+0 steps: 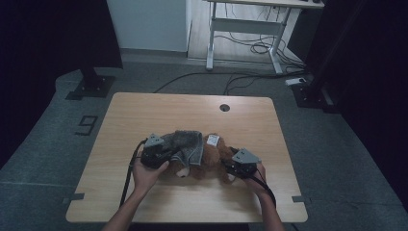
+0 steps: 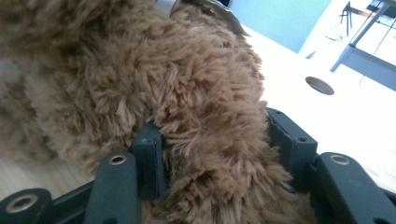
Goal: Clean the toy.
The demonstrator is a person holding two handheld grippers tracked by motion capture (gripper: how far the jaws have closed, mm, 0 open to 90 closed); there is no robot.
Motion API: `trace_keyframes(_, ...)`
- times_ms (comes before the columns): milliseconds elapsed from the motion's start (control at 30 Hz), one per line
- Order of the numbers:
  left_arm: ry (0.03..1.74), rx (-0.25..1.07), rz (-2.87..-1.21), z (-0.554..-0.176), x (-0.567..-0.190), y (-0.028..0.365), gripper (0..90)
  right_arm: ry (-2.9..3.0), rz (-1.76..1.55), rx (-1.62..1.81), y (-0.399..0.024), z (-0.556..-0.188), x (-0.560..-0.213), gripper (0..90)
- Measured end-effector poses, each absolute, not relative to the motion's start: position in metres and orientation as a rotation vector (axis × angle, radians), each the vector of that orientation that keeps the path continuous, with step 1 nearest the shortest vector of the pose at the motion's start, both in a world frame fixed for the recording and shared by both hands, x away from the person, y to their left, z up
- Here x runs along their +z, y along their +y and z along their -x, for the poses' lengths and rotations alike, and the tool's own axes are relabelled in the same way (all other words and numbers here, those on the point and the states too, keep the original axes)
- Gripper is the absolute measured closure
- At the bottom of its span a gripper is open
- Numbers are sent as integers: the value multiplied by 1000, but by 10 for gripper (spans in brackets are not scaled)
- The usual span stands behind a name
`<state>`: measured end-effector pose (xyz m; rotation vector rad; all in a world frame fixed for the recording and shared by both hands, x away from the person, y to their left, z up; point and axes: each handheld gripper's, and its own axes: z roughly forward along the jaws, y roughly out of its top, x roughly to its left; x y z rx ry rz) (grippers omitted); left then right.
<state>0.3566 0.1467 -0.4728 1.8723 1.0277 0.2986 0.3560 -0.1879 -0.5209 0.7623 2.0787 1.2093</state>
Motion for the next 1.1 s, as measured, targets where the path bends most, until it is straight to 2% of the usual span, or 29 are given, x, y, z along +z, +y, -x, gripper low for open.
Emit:
trace_keyframes(100, 1016, 299, -1869, -352, -475, 148, 849, 2081, -798, 1297, -195, -351, -515, 407)
trace_keyframes(200, 1007, 310, -1865, -346, -478, 148, 849, 2041, -875, 1396, -207, -344, -507, 294)
trace_keyframes(267, 1006, 306, -1858, -342, -480, 150, 849, 2040, -925, 1407, -213, -344, -505, 254)
trace_keyframes(400, 1000, 285, -1843, -335, -484, 154, 850, 2107, -1017, 1377, -224, -346, -517, 182)
trace_keyframes(433, 996, 284, -1845, -333, -484, 154, 849, 2118, -1030, 1400, -227, -346, -520, 203)
trace_keyframes(533, 992, 275, -1849, -330, -482, 154, 849, 2136, -986, 1475, -228, -341, -524, 380)
trace_keyframes(667, 984, 250, -1854, -330, -465, 156, 843, 2127, -889, 1449, -225, -336, -522, 484)
trace_keyframes(800, 948, 285, -1863, -332, -440, 148, 841, 2085, -832, 1411, -226, -332, -525, 523)
trace_keyframes(1100, 860, 300, -1908, -358, -397, 99, 838, 2045, -745, 1377, -222, -330, -526, 528)
